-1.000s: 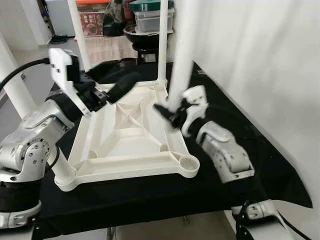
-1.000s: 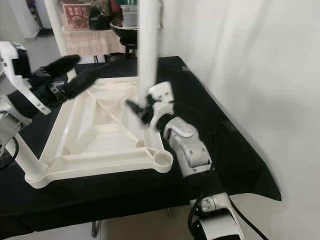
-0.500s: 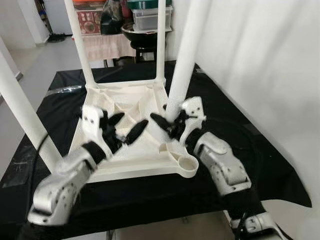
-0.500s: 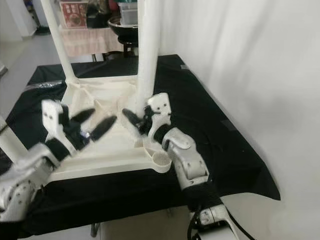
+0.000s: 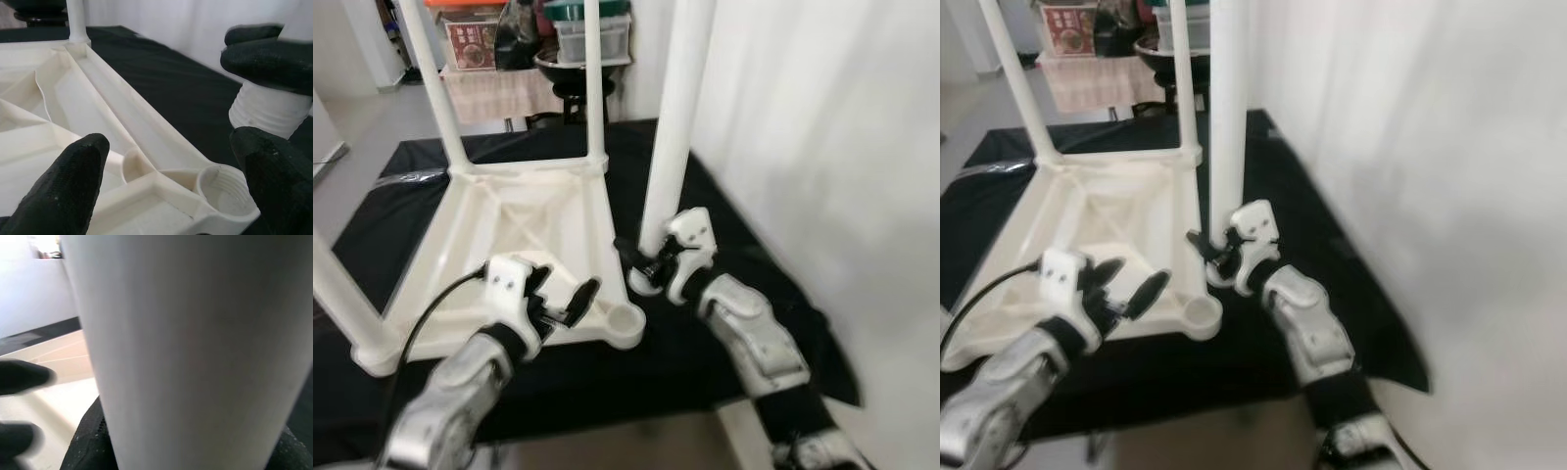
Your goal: Building children table
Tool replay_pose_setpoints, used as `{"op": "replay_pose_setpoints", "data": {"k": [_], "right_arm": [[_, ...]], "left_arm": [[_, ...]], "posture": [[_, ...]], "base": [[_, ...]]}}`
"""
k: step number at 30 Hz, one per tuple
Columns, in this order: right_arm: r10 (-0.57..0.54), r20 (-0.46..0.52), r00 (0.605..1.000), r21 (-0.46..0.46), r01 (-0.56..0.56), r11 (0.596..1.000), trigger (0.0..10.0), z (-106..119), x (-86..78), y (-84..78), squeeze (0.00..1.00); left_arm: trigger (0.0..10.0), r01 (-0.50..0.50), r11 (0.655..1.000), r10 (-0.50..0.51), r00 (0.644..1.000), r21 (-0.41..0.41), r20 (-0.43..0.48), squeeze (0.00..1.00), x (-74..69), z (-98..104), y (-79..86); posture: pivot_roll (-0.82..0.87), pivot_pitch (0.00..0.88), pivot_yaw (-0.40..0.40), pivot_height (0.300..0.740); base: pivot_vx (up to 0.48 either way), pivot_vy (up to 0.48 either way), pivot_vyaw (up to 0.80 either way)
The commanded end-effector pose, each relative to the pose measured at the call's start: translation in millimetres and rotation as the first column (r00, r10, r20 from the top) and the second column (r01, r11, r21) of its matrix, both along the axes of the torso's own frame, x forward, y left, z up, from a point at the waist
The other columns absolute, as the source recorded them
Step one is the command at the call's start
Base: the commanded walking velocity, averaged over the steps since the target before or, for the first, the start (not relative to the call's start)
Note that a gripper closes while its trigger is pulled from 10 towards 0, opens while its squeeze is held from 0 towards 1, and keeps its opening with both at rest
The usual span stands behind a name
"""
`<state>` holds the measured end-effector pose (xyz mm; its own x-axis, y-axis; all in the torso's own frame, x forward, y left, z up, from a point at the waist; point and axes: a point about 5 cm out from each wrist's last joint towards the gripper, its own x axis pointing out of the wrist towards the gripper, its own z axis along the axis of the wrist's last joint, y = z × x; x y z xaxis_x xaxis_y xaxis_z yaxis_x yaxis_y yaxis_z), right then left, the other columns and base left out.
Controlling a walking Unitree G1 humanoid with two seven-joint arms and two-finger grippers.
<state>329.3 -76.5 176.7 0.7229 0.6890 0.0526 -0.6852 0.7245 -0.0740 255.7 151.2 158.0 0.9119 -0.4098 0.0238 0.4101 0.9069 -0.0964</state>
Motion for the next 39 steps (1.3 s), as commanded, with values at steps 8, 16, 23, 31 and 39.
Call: {"op": "replay_pose_setpoints", "data": {"k": [8, 16, 23, 31, 39], "right_arm": [[0.196, 0.035, 0.98, -0.018, -0.195, 0.981, 10.0, 12, 9.3, -2.6, 0.0], [0.278, 0.041, 0.96, -0.023, -0.277, 0.96, 10.0, 20, 18.2, -16.8, 0.0], [0.464, 0.03, 0.885, 0.023, -0.465, 0.885, 10.0, 26, 19.8, -35.8, 0.0], [0.488, 0.03, 0.872, 0.007, -0.488, 0.873, 10.0, 27, 23.3, -49.0, 0.0], [0.618, 0.042, 0.785, -0.033, -0.618, 0.786, 10.0, 27, 4.2, -61.0, 0.0]], "left_arm": [[10.0, 0.107, 0.972, -0.113, 0.993, 0.21, 0.019, 0.0, -23.0, -3, -11.8], [10.0, 0.2, 0.945, -0.21, 0.978, 0.259, 0.011, 0.0, -37.6, -2, -21.8], [10.0, 0.255, 0.916, -0.27, 0.963, 0.309, 0.005, 0.0, -57.3, 2, -21.4], [10.0, 0.254, 0.92, -0.268, 0.963, 0.299, 0.005, 0.0, -71.1, 2, -16.7], [10.0, 0.31, 0.929, -0.313, 0.95, 0.2, -0.021, 0.0, -96.3, 2, -17.8]], "posture": [[0.0, 0.029, -0.033, 0.74], [0.02, 0.104, -0.041, 0.74], [0.05, 0.193, -0.029, 0.74], [0.06, 0.231, -0.018, 0.74], [0.07, 0.275, 0.012, 0.74]], "base": [[0.0, 0.0, 0.8], [0.0, 0.0, 0.38], [0.0, 0.0, 0.0], [0.0, 0.0, 0.0], [0.0, 0.0, 0.0]]}}
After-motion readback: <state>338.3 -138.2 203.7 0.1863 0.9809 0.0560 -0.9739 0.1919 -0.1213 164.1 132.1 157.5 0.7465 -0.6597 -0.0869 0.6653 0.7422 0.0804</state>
